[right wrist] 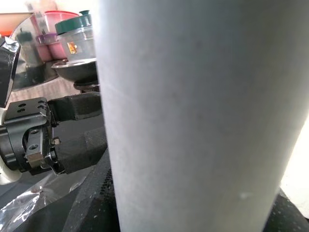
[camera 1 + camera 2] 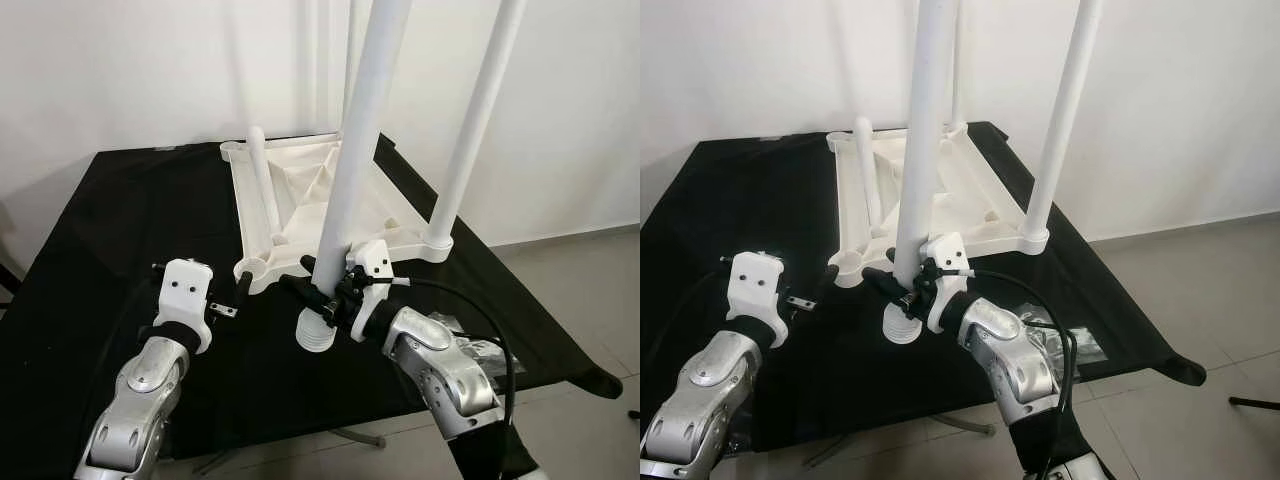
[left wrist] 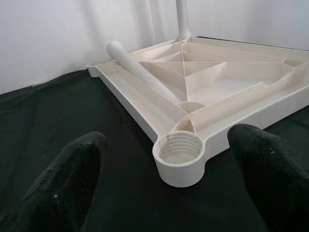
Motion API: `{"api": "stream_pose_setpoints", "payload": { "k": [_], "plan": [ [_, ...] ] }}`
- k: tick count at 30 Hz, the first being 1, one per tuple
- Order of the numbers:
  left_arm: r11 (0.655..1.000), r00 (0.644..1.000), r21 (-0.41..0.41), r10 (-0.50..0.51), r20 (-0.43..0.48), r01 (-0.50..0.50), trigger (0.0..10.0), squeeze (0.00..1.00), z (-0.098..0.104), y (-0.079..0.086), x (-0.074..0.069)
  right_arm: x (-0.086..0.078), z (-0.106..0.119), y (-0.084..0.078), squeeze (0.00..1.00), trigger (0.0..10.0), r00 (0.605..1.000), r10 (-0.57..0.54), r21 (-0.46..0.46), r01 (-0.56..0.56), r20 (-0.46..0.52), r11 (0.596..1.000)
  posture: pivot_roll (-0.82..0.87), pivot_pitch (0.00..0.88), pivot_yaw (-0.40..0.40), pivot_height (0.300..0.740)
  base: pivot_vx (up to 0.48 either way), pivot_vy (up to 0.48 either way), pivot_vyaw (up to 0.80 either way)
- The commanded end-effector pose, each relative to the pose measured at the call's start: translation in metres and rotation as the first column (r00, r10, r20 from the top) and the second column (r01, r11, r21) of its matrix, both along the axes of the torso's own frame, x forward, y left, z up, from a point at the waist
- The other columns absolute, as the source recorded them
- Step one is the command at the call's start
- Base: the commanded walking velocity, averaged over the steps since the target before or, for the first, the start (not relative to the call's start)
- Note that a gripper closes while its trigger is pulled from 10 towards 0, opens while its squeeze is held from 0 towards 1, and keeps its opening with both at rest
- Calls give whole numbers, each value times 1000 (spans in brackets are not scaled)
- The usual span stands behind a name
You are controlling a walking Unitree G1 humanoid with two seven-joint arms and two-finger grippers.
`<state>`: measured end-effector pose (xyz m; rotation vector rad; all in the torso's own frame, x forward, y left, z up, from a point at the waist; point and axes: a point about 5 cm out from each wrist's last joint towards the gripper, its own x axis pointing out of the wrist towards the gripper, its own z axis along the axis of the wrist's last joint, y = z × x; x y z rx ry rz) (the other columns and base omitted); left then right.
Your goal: Building children table
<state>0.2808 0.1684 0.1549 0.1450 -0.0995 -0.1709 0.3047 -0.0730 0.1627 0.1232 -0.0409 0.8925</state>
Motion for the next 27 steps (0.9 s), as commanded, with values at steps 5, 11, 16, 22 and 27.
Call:
{"api": "stream_pose_setpoints", "payload": {
  "k": [5, 11, 16, 22, 27],
  "plan": [
    [1000, 1000, 10, -9, -11, 10, 10000, 0, -5, -2, 1, 2, 3, -1, 0, 10000, 1000, -1, 10, 1, 21, 1000, -18, 0, -17, 740, 0, 0, 0],
    [1000, 1000, 12, -12, -12, 12, 10000, 0, -5, -2, 1, 1, 3, -1, 0, 10000, 1000, 0, 7, 0, 24, 1000, -18, 0, -18, 740, 0, 0, 0],
    [1000, 1000, 15, -16, -13, 17, 10000, 0, -6, -3, 1, 1, 2, -1, 0, 10000, 1000, 2, 4, -2, 26, 1000, -18, 0, -19, 740, 0, 0, 0],
    [1000, 1000, 15, -19, -12, 19, 10000, 0, -6, -4, 1, 1, 2, -1, 0, 10000, 1000, 5, 0, -5, 31, 1000, -19, 0, -19, 740, 0, 0, 0],
    [1000, 1000, 15, -21, -11, 21, 10000, 0, -6, -4, 1, 1, 2, -1, 0, 10000, 999, 6, -2, -6, 33, 1000, -20, 0, -20, 740, 0, 0, 0]
  ]
}}
